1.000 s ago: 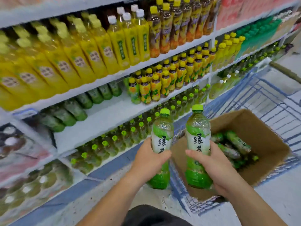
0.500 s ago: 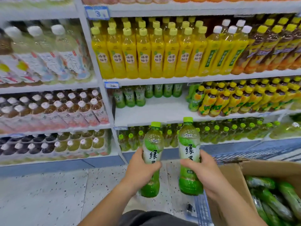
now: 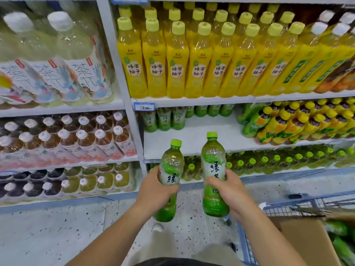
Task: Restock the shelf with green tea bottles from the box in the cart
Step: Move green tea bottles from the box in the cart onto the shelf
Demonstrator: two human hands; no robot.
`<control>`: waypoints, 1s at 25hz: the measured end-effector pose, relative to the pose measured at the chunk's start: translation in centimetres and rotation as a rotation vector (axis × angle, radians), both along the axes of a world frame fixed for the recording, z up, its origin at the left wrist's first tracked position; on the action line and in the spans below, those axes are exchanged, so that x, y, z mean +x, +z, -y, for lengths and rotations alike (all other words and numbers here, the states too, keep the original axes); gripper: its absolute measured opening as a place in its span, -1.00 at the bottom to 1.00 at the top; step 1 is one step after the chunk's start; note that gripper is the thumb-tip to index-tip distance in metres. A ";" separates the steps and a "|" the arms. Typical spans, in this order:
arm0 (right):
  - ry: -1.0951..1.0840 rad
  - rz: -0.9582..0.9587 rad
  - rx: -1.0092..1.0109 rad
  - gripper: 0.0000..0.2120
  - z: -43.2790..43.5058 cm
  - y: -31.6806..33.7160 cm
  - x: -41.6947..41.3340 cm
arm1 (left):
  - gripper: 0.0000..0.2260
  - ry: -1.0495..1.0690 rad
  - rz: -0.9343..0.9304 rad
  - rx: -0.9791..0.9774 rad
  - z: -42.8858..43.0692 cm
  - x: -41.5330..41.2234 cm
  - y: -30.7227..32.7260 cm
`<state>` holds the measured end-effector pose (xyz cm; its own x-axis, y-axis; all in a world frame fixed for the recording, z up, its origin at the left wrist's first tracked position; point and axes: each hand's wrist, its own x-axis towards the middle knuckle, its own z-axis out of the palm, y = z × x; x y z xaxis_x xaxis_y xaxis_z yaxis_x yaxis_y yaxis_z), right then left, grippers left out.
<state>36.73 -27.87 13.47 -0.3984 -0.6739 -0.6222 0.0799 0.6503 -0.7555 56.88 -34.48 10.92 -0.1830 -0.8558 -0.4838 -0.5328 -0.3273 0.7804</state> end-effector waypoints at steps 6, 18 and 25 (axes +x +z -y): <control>0.017 -0.048 -0.025 -0.75 5.3 -4.6 -3.3 | -0.55 0.062 0.000 -0.001 5.5 -4.6 -4.7; 0.133 -0.120 -0.135 -0.77 14.5 -16.4 -12.5 | -0.65 0.088 -0.005 -0.205 14.1 -13.5 -14.4; 0.153 -0.238 -0.317 -0.69 18.9 -18.2 -15.6 | -0.61 0.052 -0.094 -0.378 18.3 -16.8 -15.3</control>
<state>21.09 -46.77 -4.71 -0.3863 -0.8796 -0.2775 -0.2008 0.3738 -0.9055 40.09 -52.74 -4.36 -0.1636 -0.9797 -0.1161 -0.4439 -0.0320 0.8955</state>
